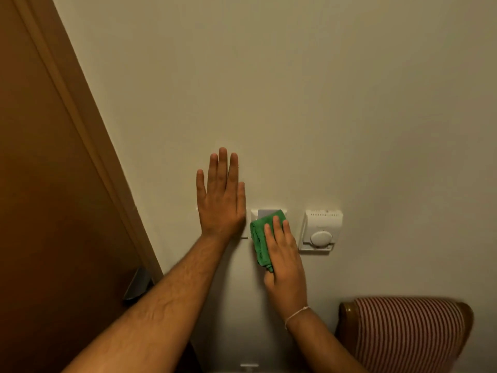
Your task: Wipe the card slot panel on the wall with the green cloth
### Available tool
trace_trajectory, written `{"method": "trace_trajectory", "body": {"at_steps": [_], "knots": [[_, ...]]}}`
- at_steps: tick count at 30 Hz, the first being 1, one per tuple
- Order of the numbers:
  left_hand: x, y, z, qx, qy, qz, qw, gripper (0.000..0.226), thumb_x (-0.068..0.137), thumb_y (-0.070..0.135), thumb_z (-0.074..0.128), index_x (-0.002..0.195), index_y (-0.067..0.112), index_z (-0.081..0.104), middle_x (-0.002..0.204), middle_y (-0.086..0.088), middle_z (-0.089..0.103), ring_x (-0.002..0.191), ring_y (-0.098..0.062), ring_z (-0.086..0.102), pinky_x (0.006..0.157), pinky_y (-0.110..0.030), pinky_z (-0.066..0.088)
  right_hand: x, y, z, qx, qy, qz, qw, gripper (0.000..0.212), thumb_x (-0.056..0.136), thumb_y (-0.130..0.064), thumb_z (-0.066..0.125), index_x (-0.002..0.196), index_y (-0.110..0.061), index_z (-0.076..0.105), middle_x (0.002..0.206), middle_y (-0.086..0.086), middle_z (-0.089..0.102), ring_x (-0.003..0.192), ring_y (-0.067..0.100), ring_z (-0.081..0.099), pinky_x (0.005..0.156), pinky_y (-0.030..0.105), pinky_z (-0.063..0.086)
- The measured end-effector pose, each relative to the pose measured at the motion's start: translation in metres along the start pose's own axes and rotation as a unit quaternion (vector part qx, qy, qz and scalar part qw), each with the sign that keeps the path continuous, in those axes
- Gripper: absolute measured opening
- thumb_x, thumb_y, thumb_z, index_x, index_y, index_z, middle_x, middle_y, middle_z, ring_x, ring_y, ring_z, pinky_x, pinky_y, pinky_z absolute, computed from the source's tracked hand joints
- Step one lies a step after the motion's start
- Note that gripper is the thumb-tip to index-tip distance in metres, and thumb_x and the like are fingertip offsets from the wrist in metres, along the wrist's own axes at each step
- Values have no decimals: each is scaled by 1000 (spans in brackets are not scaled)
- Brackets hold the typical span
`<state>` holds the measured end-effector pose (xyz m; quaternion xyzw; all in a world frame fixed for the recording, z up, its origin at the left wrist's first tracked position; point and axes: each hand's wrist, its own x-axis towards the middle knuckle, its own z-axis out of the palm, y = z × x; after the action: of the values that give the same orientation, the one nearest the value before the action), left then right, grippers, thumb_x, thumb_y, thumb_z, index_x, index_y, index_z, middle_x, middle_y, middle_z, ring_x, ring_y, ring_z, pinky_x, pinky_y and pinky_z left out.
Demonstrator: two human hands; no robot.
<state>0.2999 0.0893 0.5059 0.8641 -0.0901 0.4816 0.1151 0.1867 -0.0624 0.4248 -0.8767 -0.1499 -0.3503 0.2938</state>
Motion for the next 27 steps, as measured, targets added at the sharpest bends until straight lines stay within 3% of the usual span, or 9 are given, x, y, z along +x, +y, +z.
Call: {"method": "trace_trajectory", "body": {"at_steps": [3, 6, 8, 11, 14, 20, 23, 27], "knots": [[8, -5, 10, -4, 23, 18, 1000, 80, 113, 31, 36, 177, 23, -11, 184, 0, -21, 171, -20, -17, 136, -44, -15, 13, 7, 12, -42, 17, -1, 999, 92, 80, 10, 57, 162, -16, 25, 173, 4, 18, 162, 21, 8, 125, 51, 32], [7, -10, 20, -2, 43, 40, 998, 82, 111, 32, 35, 176, 26, -13, 183, 2, -24, 170, -19, -19, 136, -44, -16, 15, 16, 25, -112, 30, -30, 993, 83, 83, -10, 45, 161, -17, 20, 171, 0, 14, 162, 19, 0, 131, 43, 10], [7, -11, 21, -7, 49, 48, 998, 82, 111, 32, 37, 176, 26, -13, 183, 3, -24, 170, -19, -19, 136, -45, -15, 13, 23, 32, -155, 31, -44, 986, 82, 83, -16, 48, 161, -20, 23, 171, -2, 13, 162, 21, -1, 131, 43, 1], [7, -13, 22, -11, 55, 59, 997, 84, 111, 33, 38, 176, 26, -13, 183, 3, -24, 170, -19, -19, 137, -46, -14, 16, 33, 41, -176, 53, -54, 981, 79, 87, -22, 53, 161, -25, 28, 175, 1, 7, 162, 26, 5, 131, 45, 0], [7, -14, 23, -18, 62, 61, 996, 81, 113, 33, 35, 176, 26, -13, 183, 3, -23, 170, -19, -18, 137, -46, -14, 24, 40, 44, -166, 69, -49, 982, 82, 92, -31, 59, 164, -30, 22, 175, 5, 10, 161, 32, 9, 131, 46, 2], [6, -15, 23, -26, 44, 64, 997, 63, 119, 39, 9, 177, 25, -11, 184, 1, -20, 171, -21, -16, 137, -47, -14, 12, 50, 52, -181, 49, -45, 981, 95, 88, -29, 69, 166, -28, 14, 175, 6, 4, 162, 32, 3, 132, 43, 1], [5, -14, 23, -25, 35, 58, 997, 64, 119, 36, 16, 177, 25, -10, 184, 1, -18, 171, -21, -16, 136, -47, -14, 5, 52, 51, -200, 32, -50, 978, 82, 92, -39, 56, 164, -24, 19, 175, 5, 0, 162, 30, 0, 132, 41, 0], [5, -13, 23, -27, 38, 50, 998, 75, 115, 34, 31, 177, 25, -10, 184, 1, -18, 171, -21, -15, 136, -47, -15, 10, 48, 47, -206, 12, -50, 977, 87, 91, -44, 49, 166, -24, 10, 175, 4, -3, 162, 27, -3, 131, 40, -7]]}}
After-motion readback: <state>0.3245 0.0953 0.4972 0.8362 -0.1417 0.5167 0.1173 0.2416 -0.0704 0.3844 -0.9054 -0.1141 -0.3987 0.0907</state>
